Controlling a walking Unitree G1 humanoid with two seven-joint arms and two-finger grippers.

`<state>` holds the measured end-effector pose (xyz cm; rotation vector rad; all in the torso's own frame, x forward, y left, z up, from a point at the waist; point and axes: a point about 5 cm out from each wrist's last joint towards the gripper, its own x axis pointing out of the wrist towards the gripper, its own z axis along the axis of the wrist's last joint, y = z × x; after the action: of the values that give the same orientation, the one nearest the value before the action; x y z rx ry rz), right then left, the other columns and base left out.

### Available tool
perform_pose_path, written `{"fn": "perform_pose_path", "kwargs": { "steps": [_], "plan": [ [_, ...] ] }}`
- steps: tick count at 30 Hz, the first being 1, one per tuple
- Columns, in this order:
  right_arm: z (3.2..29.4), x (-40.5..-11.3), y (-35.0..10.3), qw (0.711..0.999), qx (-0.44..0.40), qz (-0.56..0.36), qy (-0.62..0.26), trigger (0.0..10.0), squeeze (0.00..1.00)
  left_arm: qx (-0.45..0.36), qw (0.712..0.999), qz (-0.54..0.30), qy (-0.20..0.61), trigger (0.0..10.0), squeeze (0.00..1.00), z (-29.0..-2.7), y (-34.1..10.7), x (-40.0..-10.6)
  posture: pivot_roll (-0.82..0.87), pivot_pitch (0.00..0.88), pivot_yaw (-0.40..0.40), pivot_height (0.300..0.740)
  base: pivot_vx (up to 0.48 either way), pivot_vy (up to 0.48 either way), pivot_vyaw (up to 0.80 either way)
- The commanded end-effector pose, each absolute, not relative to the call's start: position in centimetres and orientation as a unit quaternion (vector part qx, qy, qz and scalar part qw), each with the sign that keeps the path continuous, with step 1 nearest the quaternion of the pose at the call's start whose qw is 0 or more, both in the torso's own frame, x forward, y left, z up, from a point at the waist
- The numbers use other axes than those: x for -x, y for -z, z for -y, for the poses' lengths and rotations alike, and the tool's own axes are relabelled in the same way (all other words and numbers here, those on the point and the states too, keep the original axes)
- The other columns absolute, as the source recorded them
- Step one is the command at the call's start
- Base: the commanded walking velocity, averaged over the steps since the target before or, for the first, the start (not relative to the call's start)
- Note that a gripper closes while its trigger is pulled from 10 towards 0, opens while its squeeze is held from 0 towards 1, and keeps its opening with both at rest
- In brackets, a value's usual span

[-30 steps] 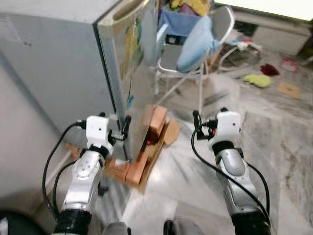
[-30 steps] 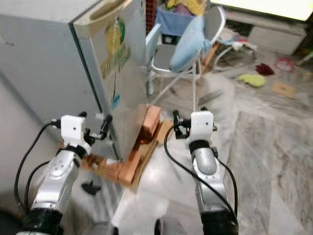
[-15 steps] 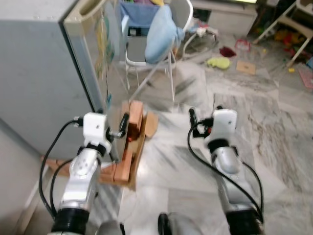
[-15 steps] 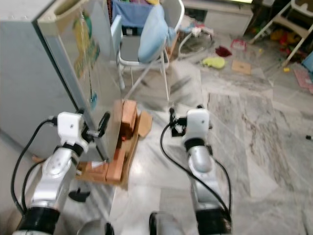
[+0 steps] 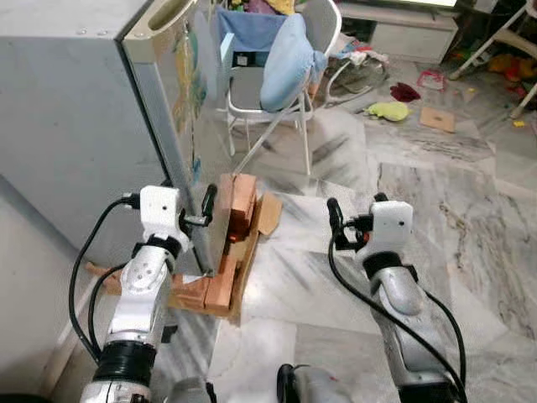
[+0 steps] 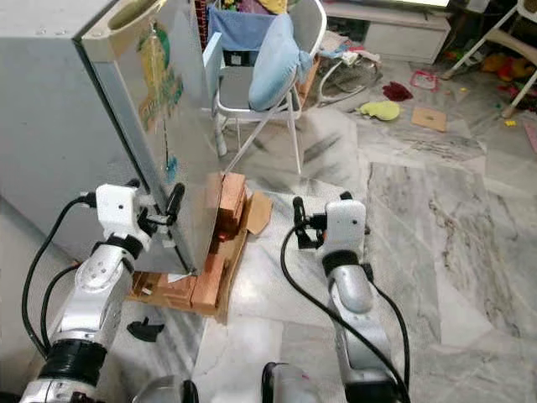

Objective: Restocking fridge

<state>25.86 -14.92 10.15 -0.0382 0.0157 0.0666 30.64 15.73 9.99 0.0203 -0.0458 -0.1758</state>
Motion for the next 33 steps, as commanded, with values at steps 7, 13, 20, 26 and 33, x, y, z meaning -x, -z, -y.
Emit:
{"fn": "perform_pose_path", "kwargs": {
  "steps": [7, 13, 20, 26, 33],
  "plan": [
    [15.5, -24.7, -10.5, 0.999, 0.021, -0.01, -0.025, 10.0, 0.0, -0.021, 0.996, 0.033, 0.074, 10.0, 0.0, -15.6, -10.4, -32.5, -0.09, 0.116, -0.024, 0.74, 0.0, 0.0, 0.0],
    [15.7, -24.0, -10.7, 0.999, 0.024, -0.015, -0.028, 10.0, 0.0, -0.033, 0.998, 0.038, 0.047, 10.0, 0.0, -16.2, -10.6, -33.4, -0.12, 0.117, -0.023, 0.74, 0.0, 0.0, 0.0],
    [15.9, -23.7, -10.8, 0.999, 0.027, -0.019, -0.03, 10.0, 0.0, -0.046, 0.998, 0.036, 0.022, 10.0, 0.0, -16.4, -10.7, -34.2, -0.14, 0.113, -0.034, 0.74, 0.0, 0.0, 0.0],
    [15.5, -23.6, -11.3, 0.999, 0.029, -0.018, -0.031, 10.0, 0.0, -0.037, 0.998, 0.036, 0.03, 10.0, 0.0, -15.8, -10.7, -34.7, -0.16, 0.106, -0.03, 0.74, 0.0, 0.0, 0.0],
    [15.2, -23.6, -11.5, 0.999, 0.023, -0.017, -0.035, 10.0, 0.0, -0.039, 0.998, 0.026, 0.042, 10.0, 0.0, -14.5, -11.1, -36.1, -0.16, 0.098, -0.027, 0.74, 0.0, 0.0, 0.0]
  ]
}}
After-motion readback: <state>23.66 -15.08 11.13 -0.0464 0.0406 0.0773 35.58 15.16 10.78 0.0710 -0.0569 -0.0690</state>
